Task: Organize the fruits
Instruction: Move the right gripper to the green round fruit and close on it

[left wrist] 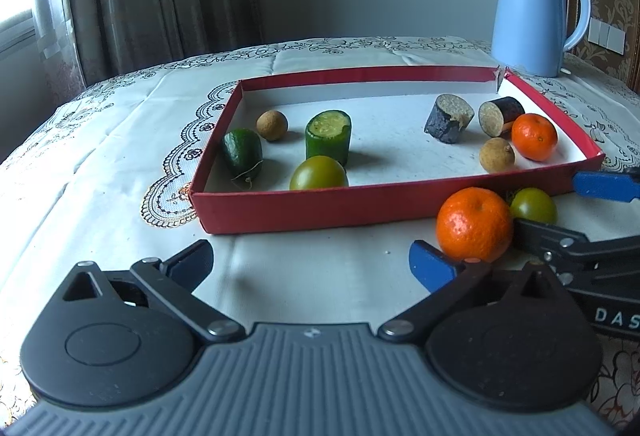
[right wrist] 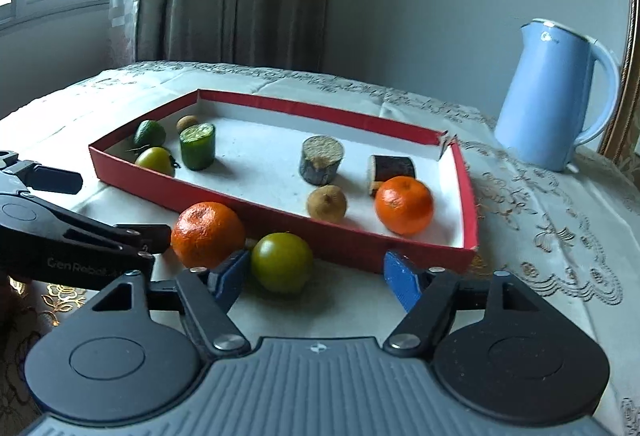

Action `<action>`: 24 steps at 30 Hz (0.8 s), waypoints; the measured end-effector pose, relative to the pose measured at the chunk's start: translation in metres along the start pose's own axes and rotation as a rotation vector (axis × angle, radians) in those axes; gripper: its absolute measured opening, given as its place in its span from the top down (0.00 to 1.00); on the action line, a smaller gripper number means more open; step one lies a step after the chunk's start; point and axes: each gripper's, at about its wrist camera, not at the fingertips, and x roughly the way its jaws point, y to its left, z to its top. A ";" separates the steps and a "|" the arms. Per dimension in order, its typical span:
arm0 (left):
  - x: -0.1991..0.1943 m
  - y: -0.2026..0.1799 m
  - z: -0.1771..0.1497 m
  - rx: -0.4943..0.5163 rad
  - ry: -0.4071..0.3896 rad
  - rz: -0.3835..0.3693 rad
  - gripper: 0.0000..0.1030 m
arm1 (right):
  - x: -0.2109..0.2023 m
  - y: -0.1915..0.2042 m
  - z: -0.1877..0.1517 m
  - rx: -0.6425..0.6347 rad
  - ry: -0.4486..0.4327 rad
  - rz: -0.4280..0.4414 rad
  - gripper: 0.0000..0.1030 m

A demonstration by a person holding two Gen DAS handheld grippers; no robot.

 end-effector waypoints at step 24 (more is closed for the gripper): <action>0.000 0.001 0.000 -0.007 -0.001 0.001 0.00 | 0.001 0.002 0.000 0.031 0.012 0.101 0.68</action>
